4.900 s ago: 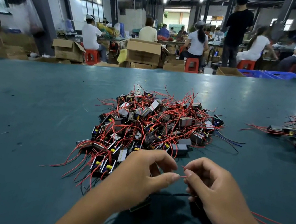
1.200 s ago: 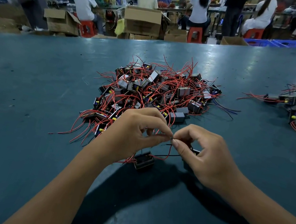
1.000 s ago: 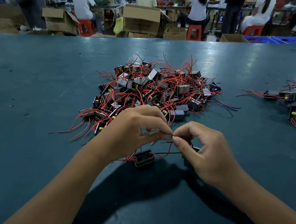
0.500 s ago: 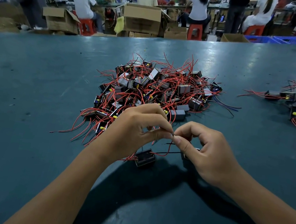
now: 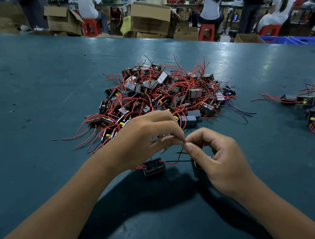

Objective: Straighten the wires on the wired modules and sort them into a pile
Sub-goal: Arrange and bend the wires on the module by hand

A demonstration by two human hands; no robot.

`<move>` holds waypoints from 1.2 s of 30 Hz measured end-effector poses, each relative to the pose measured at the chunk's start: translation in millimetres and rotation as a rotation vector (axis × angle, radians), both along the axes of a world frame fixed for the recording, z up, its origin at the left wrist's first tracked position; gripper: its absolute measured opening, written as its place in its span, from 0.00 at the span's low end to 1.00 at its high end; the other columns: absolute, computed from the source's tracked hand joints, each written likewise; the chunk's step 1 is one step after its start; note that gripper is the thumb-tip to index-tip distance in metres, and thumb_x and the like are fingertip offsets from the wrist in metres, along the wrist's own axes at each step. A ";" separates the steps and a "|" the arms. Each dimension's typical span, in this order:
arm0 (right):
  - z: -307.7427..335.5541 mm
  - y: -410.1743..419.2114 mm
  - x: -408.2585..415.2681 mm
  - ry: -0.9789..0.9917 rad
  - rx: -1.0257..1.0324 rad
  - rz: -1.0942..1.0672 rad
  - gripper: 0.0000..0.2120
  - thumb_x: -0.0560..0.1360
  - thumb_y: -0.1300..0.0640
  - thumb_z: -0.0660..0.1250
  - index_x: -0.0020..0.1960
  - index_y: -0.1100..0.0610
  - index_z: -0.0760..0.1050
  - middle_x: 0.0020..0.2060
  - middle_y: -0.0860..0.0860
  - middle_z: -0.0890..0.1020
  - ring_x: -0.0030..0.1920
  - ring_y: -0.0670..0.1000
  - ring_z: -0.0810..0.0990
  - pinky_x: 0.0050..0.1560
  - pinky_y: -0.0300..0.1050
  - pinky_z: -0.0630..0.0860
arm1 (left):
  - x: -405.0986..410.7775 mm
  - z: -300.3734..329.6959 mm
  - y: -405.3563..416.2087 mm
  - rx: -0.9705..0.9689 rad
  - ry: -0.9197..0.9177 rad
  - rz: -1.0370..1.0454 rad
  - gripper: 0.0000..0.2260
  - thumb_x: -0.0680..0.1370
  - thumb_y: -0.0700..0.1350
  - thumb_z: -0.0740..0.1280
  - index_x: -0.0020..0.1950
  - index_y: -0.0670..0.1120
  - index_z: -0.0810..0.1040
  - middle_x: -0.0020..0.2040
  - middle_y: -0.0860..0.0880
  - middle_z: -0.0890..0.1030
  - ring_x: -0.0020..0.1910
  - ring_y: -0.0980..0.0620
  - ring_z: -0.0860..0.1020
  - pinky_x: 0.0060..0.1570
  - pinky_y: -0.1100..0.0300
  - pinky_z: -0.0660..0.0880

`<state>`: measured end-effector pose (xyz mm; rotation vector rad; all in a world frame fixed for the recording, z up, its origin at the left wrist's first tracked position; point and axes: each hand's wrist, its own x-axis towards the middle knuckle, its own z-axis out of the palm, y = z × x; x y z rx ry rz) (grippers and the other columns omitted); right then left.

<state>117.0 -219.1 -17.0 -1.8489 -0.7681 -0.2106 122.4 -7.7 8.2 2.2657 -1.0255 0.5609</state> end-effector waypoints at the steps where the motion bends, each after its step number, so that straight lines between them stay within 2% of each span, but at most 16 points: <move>1: 0.0 0.1 -0.3 0.001 0.002 0.002 0.02 0.76 0.55 0.68 0.45 0.49 0.78 0.35 0.39 0.78 0.37 0.42 0.75 0.43 0.31 0.70 | -0.5 -0.3 -0.6 0.007 -0.008 0.004 0.06 0.80 0.44 0.69 0.50 0.43 0.84 0.47 0.49 0.79 0.46 0.49 0.78 0.43 0.49 0.75; 4: -0.2 -0.1 -0.9 0.019 0.015 0.005 0.02 0.76 0.55 0.68 0.45 0.50 0.78 0.34 0.39 0.77 0.36 0.41 0.75 0.42 0.31 0.70 | -1.1 -1.4 -2.3 0.052 -0.040 0.021 0.09 0.82 0.46 0.66 0.52 0.43 0.83 0.48 0.48 0.79 0.46 0.47 0.78 0.42 0.48 0.76; 8: 0.3 0.3 0.2 0.055 0.036 0.026 0.03 0.77 0.54 0.69 0.46 0.53 0.79 0.35 0.47 0.79 0.37 0.42 0.75 0.41 0.34 0.72 | -3.9 -0.7 -5.8 0.119 -0.077 0.033 0.07 0.83 0.47 0.62 0.55 0.47 0.78 0.48 0.47 0.78 0.46 0.46 0.77 0.39 0.45 0.76; 10: 1.0 1.1 0.4 0.114 0.089 0.070 0.04 0.77 0.54 0.69 0.46 0.53 0.79 0.34 0.46 0.78 0.36 0.42 0.74 0.39 0.33 0.71 | -6.4 0.6 -7.2 0.136 -0.063 0.028 0.04 0.83 0.48 0.60 0.56 0.52 0.73 0.50 0.47 0.78 0.48 0.48 0.77 0.38 0.45 0.77; 13: 0.7 1.4 1.1 0.241 0.179 0.141 0.04 0.75 0.53 0.69 0.44 0.53 0.79 0.32 0.43 0.76 0.31 0.40 0.70 0.34 0.31 0.67 | -8.5 1.8 -8.3 0.139 -0.046 0.026 0.03 0.83 0.49 0.60 0.56 0.54 0.71 0.50 0.47 0.78 0.48 0.48 0.77 0.37 0.45 0.76; 16: 0.4 0.6 1.6 0.247 0.187 0.151 0.05 0.75 0.53 0.69 0.44 0.55 0.79 0.30 0.42 0.76 0.30 0.39 0.70 0.32 0.30 0.67 | -9.7 2.6 -10.6 0.149 -0.043 0.043 0.05 0.83 0.47 0.61 0.56 0.49 0.75 0.49 0.47 0.77 0.47 0.49 0.76 0.37 0.44 0.76; 19: 1.4 0.0 0.6 0.143 0.125 0.072 0.04 0.76 0.54 0.69 0.45 0.54 0.79 0.33 0.45 0.79 0.34 0.40 0.74 0.38 0.31 0.70 | -11.3 2.3 -13.5 0.155 -0.032 0.067 0.10 0.84 0.45 0.60 0.53 0.41 0.78 0.47 0.47 0.75 0.44 0.53 0.70 0.37 0.46 0.74; 21: 1.8 -1.2 -0.9 0.058 0.066 0.004 0.03 0.77 0.56 0.70 0.45 0.54 0.79 0.35 0.47 0.80 0.37 0.41 0.76 0.42 0.32 0.72 | -13.1 1.7 -16.2 0.142 0.021 0.067 0.10 0.85 0.45 0.59 0.52 0.41 0.76 0.47 0.51 0.73 0.42 0.56 0.67 0.39 0.54 0.72; 23: 2.5 -1.7 -2.7 -0.020 0.021 -0.044 0.02 0.76 0.57 0.69 0.44 0.52 0.79 0.35 0.43 0.79 0.37 0.41 0.76 0.42 0.31 0.71 | -14.9 1.3 -17.6 0.113 0.099 0.077 0.08 0.85 0.46 0.58 0.51 0.44 0.73 0.44 0.58 0.70 0.40 0.60 0.67 0.40 0.66 0.66; 24: 3.2 -1.3 -3.5 -0.052 0.006 -0.059 0.03 0.76 0.58 0.69 0.44 0.51 0.78 0.35 0.41 0.79 0.36 0.41 0.77 0.42 0.30 0.70 | -15.5 1.0 -17.7 0.102 0.139 0.087 0.08 0.85 0.47 0.57 0.50 0.45 0.72 0.42 0.59 0.69 0.40 0.61 0.68 0.39 0.68 0.64; 26: 4.5 0.3 -5.5 -0.090 0.002 -0.065 0.04 0.76 0.58 0.69 0.44 0.50 0.77 0.35 0.39 0.79 0.36 0.41 0.77 0.41 0.29 0.70 | -16.1 0.4 -16.8 0.074 0.229 0.096 0.08 0.84 0.48 0.57 0.49 0.47 0.71 0.39 0.59 0.69 0.38 0.60 0.68 0.37 0.68 0.63; 30: 6.0 0.7 -7.1 -0.159 -0.027 -0.076 0.03 0.75 0.59 0.69 0.44 0.53 0.79 0.34 0.40 0.78 0.37 0.42 0.77 0.42 0.32 0.70 | -15.1 0.4 -15.6 0.003 0.404 0.058 0.08 0.84 0.48 0.58 0.48 0.48 0.72 0.35 0.55 0.69 0.34 0.56 0.66 0.35 0.60 0.65; 33: 5.8 0.2 -6.8 -0.239 -0.106 -0.122 0.03 0.75 0.58 0.69 0.43 0.53 0.79 0.34 0.40 0.77 0.37 0.43 0.76 0.45 0.38 0.70 | -13.9 0.6 -17.8 -0.097 0.543 0.019 0.09 0.84 0.48 0.58 0.46 0.46 0.72 0.34 0.54 0.67 0.33 0.57 0.64 0.33 0.61 0.63; 36: 5.7 0.2 -6.5 -0.246 -0.112 -0.142 0.03 0.75 0.57 0.69 0.43 0.52 0.79 0.34 0.40 0.78 0.37 0.44 0.77 0.45 0.39 0.70 | -12.5 0.4 -20.4 -0.199 0.626 0.012 0.11 0.82 0.48 0.59 0.44 0.44 0.74 0.34 0.54 0.67 0.32 0.56 0.63 0.33 0.63 0.62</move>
